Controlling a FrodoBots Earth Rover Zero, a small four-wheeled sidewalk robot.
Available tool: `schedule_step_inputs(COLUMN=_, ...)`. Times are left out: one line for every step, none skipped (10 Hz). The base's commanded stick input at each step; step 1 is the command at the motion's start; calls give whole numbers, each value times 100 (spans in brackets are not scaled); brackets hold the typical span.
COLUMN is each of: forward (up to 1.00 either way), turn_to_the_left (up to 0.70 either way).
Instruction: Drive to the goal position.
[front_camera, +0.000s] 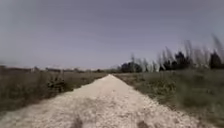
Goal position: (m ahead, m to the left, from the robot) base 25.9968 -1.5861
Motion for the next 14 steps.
schedule_step_inputs(forward=70, turn_to_the_left=0)
schedule_step_inputs(forward=70, turn_to_the_left=0)
schedule_step_inputs(forward=70, turn_to_the_left=3)
schedule_step_inputs(forward=70, turn_to_the_left=8)
schedule_step_inputs(forward=70, turn_to_the_left=25)
schedule_step_inputs(forward=70, turn_to_the_left=13)
schedule_step_inputs(forward=70, turn_to_the_left=0)
schedule_step_inputs(forward=70, turn_to_the_left=0)
schedule_step_inputs(forward=70, turn_to_the_left=0)
schedule_step_inputs(forward=70, turn_to_the_left=0)
schedule_step_inputs(forward=70, turn_to_the_left=0)
schedule_step_inputs(forward=70, turn_to_the_left=0)
schedule_step_inputs(forward=70, turn_to_the_left=0)
schedule_step_inputs(forward=70, turn_to_the_left=0)
